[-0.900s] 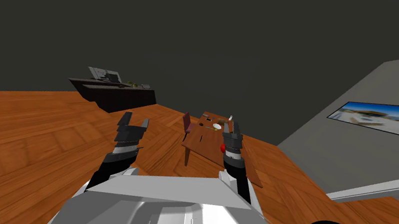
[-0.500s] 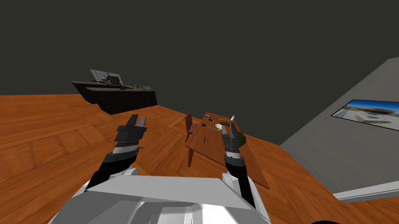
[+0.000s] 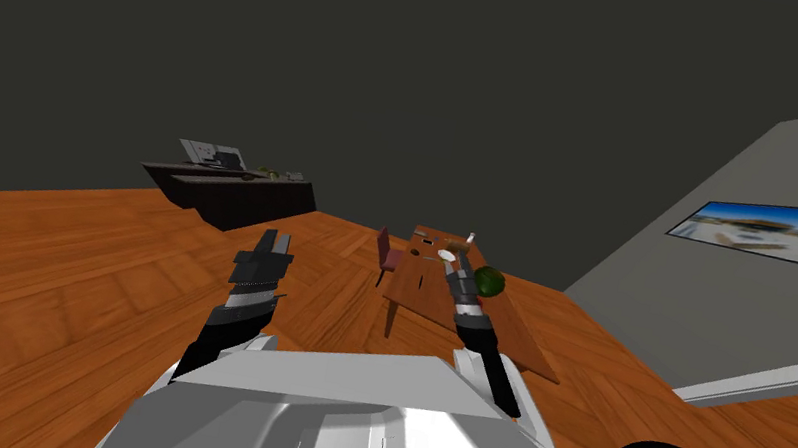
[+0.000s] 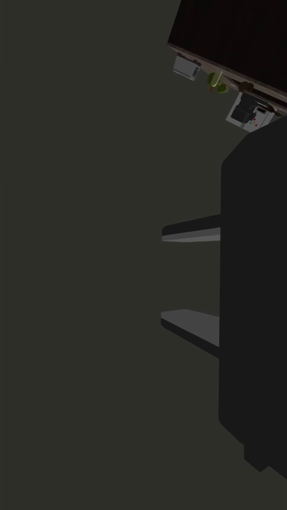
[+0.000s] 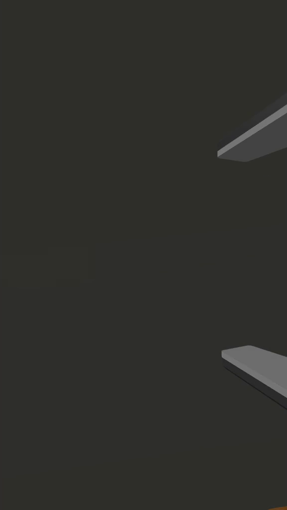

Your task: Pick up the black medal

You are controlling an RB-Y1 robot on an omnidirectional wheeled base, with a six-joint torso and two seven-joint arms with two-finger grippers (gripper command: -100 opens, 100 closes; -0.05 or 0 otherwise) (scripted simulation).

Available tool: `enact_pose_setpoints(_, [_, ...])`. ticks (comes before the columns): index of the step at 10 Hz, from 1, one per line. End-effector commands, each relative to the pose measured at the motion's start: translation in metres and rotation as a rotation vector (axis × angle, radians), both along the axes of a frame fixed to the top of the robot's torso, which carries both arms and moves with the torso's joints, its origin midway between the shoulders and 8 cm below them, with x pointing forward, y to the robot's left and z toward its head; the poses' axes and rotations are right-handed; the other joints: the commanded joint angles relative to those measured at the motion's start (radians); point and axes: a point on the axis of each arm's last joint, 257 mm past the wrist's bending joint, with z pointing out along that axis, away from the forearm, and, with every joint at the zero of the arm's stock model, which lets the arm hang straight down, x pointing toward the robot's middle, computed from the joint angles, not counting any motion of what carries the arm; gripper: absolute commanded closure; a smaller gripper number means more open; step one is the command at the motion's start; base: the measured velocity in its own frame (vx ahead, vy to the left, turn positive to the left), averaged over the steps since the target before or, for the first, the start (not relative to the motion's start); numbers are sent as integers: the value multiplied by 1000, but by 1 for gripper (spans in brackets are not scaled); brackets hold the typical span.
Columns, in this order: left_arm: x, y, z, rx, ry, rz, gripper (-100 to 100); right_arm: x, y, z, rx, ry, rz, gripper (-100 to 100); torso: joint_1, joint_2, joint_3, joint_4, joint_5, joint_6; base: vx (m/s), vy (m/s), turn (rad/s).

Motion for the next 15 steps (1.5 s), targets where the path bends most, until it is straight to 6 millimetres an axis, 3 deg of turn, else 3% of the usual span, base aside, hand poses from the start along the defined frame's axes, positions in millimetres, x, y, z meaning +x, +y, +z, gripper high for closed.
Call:
enact_pose_setpoints(1, [0, 0, 0, 0, 0, 0, 0, 3, -7, -9, 4, 39, -11, -100, 0, 0, 0, 0, 0, 0, 68, 150, -19])
enact_pose_setpoints(2, [0, 0, 0, 0, 0, 0, 0, 9, -19, -23, 10, 92, -29, -100, -2, 0, 0, 0, 0, 0, 48, 139, -11])
enact_pose_setpoints(3, [0, 0, 0, 0, 0, 0, 0, 9, -20, -24, 10, 95, -30, -100, -3, 1, 1, 0, 0, 0, 36, 114, -13])
enact_pose_setpoints(6, [0, 0, 0, 0, 0, 0, 0, 17, -50, -56, 31, 207, -78, -100, -4, 2, 1, 0, -1, 0, 53, 140, -18])
enact_pose_setpoints(9, [0, 0, 0, 0, 0, 0, 0, 21, -68, -75, 48, 275, -111, -100, -4, -1, 0, 0, -1, 0, 72, 124, -25])
enact_pose_setpoints(12, [0, 0, 0, 0, 0, 0, 0, 21, -103, -105, 85, 372, -170, -100, -5, 0, 0, 0, -1, 0, 84, 135, -30])
enact_pose_setpoints(14, [0, 0, 0, 0, 0, 0, 0, 22, -107, -113, 91, 402, -183, -100, -4, 0, 0, 0, 0, 0, 48, 85, -25])
enact_pose_setpoints(15, [0, 0, 0, 0, 0, 0, 0, 20, -126, -129, 114, 450, -217, -100, -9, 2, 1, 0, -1, 0, 67, 82, -38])
